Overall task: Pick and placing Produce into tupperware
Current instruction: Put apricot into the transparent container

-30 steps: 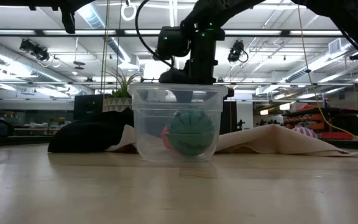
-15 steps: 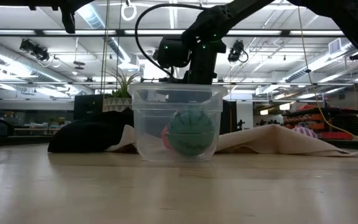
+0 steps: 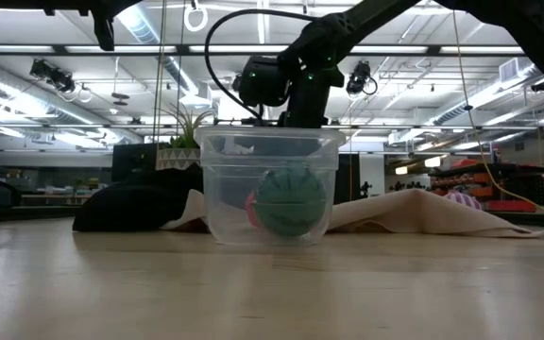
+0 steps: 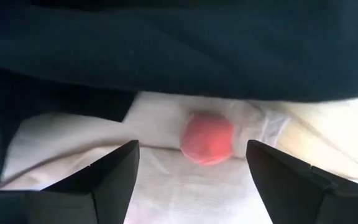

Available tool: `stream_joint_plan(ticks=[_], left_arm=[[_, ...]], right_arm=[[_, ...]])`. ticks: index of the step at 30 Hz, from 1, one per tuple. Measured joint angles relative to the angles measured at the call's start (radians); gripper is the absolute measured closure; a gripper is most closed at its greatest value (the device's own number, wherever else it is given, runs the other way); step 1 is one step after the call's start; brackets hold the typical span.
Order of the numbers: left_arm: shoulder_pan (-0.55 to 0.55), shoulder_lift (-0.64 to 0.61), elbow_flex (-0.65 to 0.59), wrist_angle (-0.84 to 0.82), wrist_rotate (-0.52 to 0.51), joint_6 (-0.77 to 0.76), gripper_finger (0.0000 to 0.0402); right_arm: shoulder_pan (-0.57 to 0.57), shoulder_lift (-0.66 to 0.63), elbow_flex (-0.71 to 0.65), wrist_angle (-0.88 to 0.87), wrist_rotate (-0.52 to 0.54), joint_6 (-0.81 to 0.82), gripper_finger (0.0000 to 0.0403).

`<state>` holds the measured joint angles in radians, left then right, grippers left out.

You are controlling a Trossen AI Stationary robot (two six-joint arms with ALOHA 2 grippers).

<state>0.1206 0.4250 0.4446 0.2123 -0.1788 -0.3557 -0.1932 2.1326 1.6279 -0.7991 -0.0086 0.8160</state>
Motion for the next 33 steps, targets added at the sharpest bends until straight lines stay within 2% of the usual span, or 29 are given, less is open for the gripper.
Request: stream_joint_plan(ticks=[6,11,21,28,33], left_arm=[[0.000,0.000,0.000,0.000,0.000,0.000,0.0369],[0.000,0.000,0.000,0.000,0.000,0.000,0.0371],[0.000,0.000,0.000,0.000,0.000,0.000,0.0388],[0.000,0.000,0.000,0.000,0.000,0.000,0.0381],[0.000,0.000,0.000,0.000,0.000,0.000,0.0377]], right_arm=[[-0.001,0.000,0.000,0.027,0.008,-0.008,0.0130],[-0.001,0.000,0.000,0.027,0.008,-0.024,0.0147],[-0.001,0.000,-0.049,0.038,-0.012,-0.007,0.0156],[-0.001,-0.002,-0.071,0.063,-0.017,0.006,0.0158],[-0.001,-0.001,-0.067,0.075,-0.007,0.004,0.0184]])
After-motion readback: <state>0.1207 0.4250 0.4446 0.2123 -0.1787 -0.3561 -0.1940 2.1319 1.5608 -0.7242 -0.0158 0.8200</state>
